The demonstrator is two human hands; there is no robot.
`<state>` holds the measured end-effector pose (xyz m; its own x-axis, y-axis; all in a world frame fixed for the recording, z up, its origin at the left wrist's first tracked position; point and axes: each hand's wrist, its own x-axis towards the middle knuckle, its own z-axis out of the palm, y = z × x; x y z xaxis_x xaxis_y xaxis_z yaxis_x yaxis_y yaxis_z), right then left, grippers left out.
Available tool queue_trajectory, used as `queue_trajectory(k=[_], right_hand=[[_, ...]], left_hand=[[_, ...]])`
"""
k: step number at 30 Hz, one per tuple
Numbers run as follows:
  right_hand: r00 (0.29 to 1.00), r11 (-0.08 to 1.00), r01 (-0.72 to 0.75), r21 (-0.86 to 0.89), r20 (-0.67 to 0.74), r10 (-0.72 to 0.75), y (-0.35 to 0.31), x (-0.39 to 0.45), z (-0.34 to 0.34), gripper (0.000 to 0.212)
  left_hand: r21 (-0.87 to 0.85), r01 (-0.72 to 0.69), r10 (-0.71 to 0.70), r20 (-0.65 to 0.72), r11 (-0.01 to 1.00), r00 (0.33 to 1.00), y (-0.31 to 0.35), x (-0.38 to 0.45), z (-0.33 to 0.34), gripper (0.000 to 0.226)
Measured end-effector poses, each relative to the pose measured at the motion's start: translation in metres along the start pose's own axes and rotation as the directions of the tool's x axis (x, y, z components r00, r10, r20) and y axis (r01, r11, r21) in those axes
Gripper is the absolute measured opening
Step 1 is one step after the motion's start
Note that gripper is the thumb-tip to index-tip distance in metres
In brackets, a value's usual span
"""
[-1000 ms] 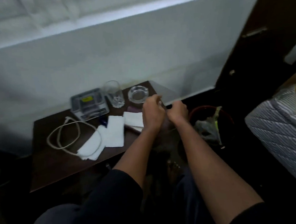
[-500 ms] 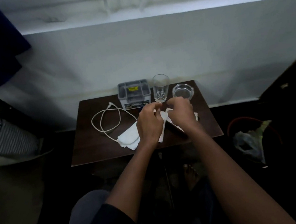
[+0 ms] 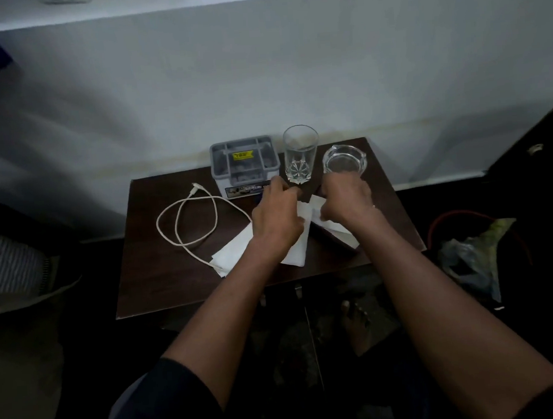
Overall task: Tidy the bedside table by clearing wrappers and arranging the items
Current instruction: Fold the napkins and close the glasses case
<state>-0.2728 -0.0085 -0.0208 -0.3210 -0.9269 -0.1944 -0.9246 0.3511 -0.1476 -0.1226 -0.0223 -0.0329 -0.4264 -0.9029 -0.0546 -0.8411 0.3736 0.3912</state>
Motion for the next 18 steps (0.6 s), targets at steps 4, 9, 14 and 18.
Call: queue_trajectory(k=[4, 9, 14, 18], right_hand=[[0.999, 1.000, 0.018, -0.013, 0.036, -0.018, -0.001, 0.003, 0.003, 0.027], [0.999, 0.993, -0.042, 0.107, 0.027, 0.039, 0.007, 0.007, -0.003, 0.015], [0.997, 0.984, -0.058, 0.167, 0.061, 0.048, 0.013, 0.008, -0.009, 0.013], [0.997, 0.990, -0.018, 0.139, 0.074, 0.008, 0.010, 0.003, 0.000, 0.034]], left_hand=[[0.081, -0.082, 0.075, 0.092, 0.993, 0.993, 0.000, 0.011, -0.003, 0.051], [0.088, -0.054, 0.048, 0.069, 0.995, 0.996, 0.010, 0.016, 0.001, 0.041], [0.038, -0.024, 0.023, 0.031, 0.999, 0.999, 0.007, 0.018, -0.001, 0.026], [0.025, -0.047, 0.045, 0.077, 0.999, 0.996, 0.001, 0.017, 0.001, 0.044]])
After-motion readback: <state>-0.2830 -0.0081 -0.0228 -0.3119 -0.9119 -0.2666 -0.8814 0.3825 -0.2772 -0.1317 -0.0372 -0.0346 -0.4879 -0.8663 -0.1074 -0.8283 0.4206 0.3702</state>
